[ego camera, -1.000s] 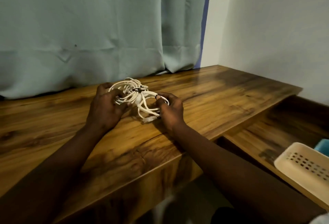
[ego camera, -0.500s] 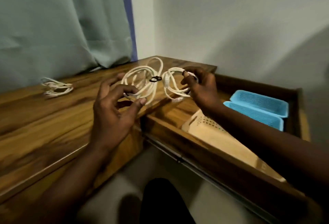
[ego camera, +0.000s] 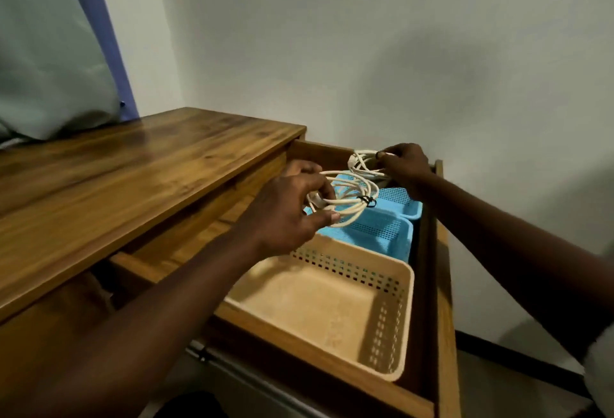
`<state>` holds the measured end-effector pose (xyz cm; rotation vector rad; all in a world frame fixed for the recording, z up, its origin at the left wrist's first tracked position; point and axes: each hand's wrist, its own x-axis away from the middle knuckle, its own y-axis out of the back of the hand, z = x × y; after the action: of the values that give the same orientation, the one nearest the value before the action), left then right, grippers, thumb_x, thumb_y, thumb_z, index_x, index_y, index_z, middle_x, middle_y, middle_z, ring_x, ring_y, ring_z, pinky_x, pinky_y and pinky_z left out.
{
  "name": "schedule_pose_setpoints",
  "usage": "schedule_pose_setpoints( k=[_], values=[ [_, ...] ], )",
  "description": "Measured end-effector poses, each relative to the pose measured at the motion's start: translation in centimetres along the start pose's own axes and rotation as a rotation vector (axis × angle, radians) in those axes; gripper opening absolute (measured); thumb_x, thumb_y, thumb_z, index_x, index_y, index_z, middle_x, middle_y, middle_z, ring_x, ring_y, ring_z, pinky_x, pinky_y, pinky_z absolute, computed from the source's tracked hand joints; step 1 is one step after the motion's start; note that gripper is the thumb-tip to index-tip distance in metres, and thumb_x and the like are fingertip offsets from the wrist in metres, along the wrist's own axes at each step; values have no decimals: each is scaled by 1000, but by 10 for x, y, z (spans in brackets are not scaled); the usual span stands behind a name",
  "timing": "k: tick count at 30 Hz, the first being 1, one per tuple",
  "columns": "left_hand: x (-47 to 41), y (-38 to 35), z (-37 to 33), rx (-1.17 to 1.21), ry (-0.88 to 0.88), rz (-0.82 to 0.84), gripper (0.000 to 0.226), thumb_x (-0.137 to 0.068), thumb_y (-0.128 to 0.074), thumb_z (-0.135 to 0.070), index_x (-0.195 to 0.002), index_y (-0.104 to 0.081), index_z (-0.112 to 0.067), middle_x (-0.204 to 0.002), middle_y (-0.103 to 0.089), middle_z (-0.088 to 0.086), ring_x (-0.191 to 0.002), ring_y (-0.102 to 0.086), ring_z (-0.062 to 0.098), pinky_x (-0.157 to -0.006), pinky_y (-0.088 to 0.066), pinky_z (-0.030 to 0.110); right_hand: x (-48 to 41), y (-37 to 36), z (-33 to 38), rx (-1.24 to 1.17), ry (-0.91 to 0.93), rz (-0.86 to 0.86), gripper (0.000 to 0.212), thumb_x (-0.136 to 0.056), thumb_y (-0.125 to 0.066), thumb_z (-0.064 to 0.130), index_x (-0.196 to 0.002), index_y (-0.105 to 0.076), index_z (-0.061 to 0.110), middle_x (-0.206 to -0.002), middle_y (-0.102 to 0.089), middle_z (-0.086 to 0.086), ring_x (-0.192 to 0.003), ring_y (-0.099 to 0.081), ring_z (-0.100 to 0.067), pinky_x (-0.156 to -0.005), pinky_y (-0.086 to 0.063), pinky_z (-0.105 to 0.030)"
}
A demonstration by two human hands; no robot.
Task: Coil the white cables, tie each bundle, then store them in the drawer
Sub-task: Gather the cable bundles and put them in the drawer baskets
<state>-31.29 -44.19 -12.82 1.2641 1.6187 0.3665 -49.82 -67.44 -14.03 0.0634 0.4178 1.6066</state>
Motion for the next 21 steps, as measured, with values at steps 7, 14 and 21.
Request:
schedule_pose_setpoints(
  k=[7,14,21],
  values=[
    [-47,-55,16,-128,24,229,23,-80,-84,-38,-95,-66,-36,-132,-53,-6,-100,-52,7,-92,-50,32,-62,15,-50,509,-21,65,31,-91,-72,30,-100,-75,0,-95,-76,-19,-87,-73,-32,-77,-62,-43],
    [-66,-101,22,-97,114,354,26,-78,-85,-39,-96,-68,-31,-119,-55,-7,-100,-54,9,-82,-43,25,-64,15,-74,1041,68,324,37,-88,-72,34,-114,-74,8,-114,-75,-14,-101,-71,-32,-79,-59,-38],
    [-69,-106,19,-116,199,549,55,-78,-68,-73,-101,-76,-24,-134,-57,-4,-111,-60,14,-98,-53,42,-56,12,-71,1186,167,307,34,-87,-75,36,-108,-71,10,-107,-73,-6,-94,-70,-28,-63,-46,-31]
  ],
)
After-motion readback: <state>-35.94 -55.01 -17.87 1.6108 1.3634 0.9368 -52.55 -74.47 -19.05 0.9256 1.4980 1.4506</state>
